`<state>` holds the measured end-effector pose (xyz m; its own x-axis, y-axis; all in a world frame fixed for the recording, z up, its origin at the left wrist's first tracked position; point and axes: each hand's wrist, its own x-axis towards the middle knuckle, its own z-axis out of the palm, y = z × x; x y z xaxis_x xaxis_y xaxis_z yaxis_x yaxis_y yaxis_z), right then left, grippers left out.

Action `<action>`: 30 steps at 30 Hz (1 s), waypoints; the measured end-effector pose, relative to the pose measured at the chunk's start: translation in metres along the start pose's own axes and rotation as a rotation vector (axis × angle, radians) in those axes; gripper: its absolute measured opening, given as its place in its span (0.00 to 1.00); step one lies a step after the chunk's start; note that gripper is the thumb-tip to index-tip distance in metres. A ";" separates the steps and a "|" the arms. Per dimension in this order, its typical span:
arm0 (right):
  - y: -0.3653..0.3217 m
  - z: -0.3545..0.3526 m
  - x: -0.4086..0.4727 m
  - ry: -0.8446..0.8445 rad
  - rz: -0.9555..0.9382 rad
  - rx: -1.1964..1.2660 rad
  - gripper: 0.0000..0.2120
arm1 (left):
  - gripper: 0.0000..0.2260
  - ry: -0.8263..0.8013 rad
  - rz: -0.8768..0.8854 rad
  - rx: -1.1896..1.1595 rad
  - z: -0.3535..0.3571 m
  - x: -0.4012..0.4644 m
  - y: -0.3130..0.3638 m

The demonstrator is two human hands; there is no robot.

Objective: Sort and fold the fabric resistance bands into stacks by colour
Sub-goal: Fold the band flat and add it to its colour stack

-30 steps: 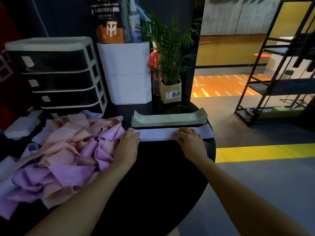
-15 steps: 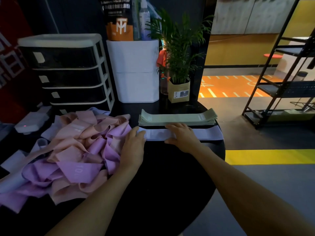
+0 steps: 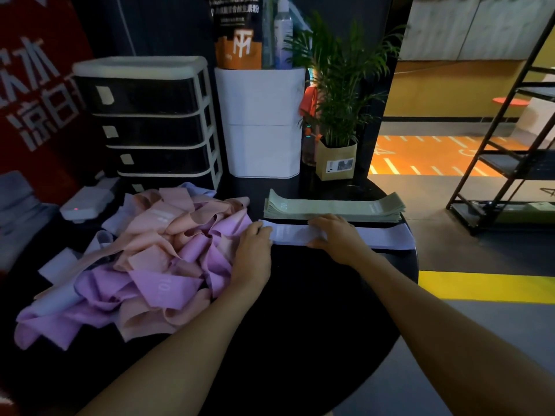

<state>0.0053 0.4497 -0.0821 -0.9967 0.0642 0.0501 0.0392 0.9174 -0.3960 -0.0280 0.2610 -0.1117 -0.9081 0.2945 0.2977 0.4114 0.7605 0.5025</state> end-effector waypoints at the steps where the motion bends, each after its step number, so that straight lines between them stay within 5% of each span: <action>1: -0.003 -0.002 0.000 0.008 0.005 -0.001 0.25 | 0.17 -0.002 -0.007 -0.019 -0.002 0.000 0.001; 8: -0.042 -0.018 0.008 0.100 -0.026 0.024 0.22 | 0.16 0.052 0.064 -0.097 -0.037 0.001 0.013; 18: -0.138 -0.003 0.028 0.164 -0.254 0.125 0.13 | 0.12 0.266 0.129 0.098 -0.126 -0.003 -0.048; 30: -0.270 0.049 0.043 0.161 -0.500 0.208 0.11 | 0.12 0.276 -0.276 0.052 -0.204 -0.037 -0.176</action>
<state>-0.0515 0.1857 -0.0176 -0.8662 -0.2843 0.4109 -0.4662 0.7559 -0.4598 -0.0506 -0.0020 -0.0452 -0.9258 -0.0867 0.3678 0.1434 0.8200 0.5541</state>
